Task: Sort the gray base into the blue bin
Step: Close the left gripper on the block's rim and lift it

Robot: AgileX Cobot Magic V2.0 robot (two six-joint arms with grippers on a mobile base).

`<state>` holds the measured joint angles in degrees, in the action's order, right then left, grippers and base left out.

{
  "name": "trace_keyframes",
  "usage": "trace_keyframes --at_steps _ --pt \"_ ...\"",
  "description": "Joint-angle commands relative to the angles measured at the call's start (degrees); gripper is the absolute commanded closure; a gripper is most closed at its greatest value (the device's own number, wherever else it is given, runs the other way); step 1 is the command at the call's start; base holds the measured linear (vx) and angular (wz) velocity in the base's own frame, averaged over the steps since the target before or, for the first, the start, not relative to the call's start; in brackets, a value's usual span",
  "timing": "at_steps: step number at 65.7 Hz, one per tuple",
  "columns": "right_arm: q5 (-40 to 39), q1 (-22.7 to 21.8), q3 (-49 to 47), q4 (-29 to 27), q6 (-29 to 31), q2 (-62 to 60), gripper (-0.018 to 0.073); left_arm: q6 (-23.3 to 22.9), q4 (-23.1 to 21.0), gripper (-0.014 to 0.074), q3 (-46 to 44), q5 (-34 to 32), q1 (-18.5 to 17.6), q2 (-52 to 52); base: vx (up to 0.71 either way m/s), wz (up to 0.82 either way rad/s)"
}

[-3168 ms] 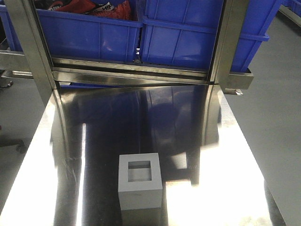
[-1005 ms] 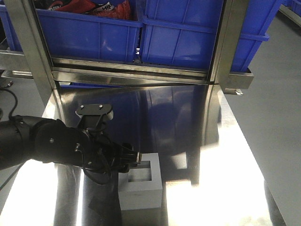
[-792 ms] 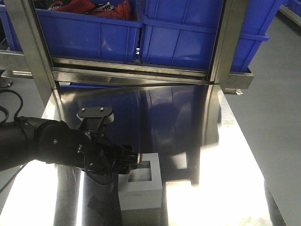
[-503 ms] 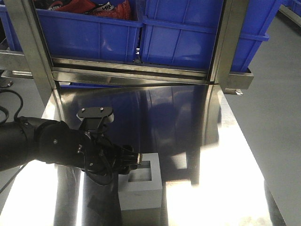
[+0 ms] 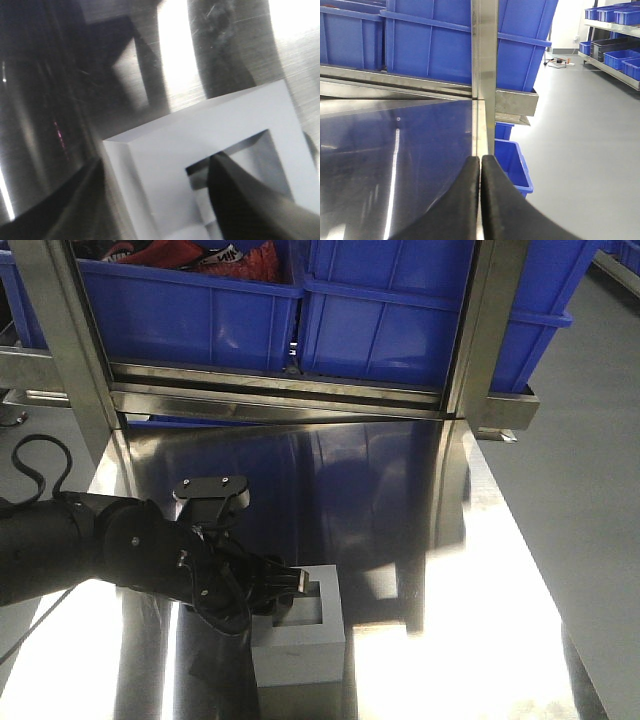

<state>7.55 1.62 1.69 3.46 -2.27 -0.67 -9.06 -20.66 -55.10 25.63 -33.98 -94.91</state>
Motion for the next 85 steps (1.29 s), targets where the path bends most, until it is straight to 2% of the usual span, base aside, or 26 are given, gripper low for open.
trace_keyframes --at_steps 1,11,12,22,47,55,70,85 --pt "-4.25 -0.17 0.88 0.36 0.37 -0.67 0.0568 -0.15 0.77 0.0315 -1.04 0.4 -0.18 1.06 0.0 0.0" --pt "-4.25 -0.17 0.88 0.36 0.37 -0.67 0.0568 0.13 1.04 0.0601 -1.04 0.53 -0.18 1.25 0.0 0.0" --pt "-4.25 -0.17 0.88 0.36 0.37 -0.67 0.0568 0.3 1.1 0.0605 -1.04 0.44 -0.18 1.38 0.0 0.0" --pt "-4.25 -0.17 0.88 0.36 0.37 -0.67 0.0568 1.11 2.85 0.0603 -1.04 -0.6 -0.18 4.4 0.0 0.0" --pt "-4.25 -0.17 0.88 0.36 0.37 -0.67 0.0568 1.01 13.05 0.0602 -0.05 -4.07 -0.18 19.48 0.0 0.0" --pt "-4.25 -0.17 0.88 0.36 0.37 -0.67 0.0568 1.01 14.41 0.0602 4.51 -8.94 -0.18 26.12 0.0 0.0" --pt "-4.25 -0.17 0.88 0.36 0.37 -0.67 0.0568 1.14 14.66 0.0602 18.36 -19.23 -0.18 44.93 0.0 0.0" --pt "-4.25 -0.17 0.88 0.36 0.37 -0.67 0.0568 1.57 19.59 0.0602 27.11 -20.56 -0.18 63.0 0.0 0.0"
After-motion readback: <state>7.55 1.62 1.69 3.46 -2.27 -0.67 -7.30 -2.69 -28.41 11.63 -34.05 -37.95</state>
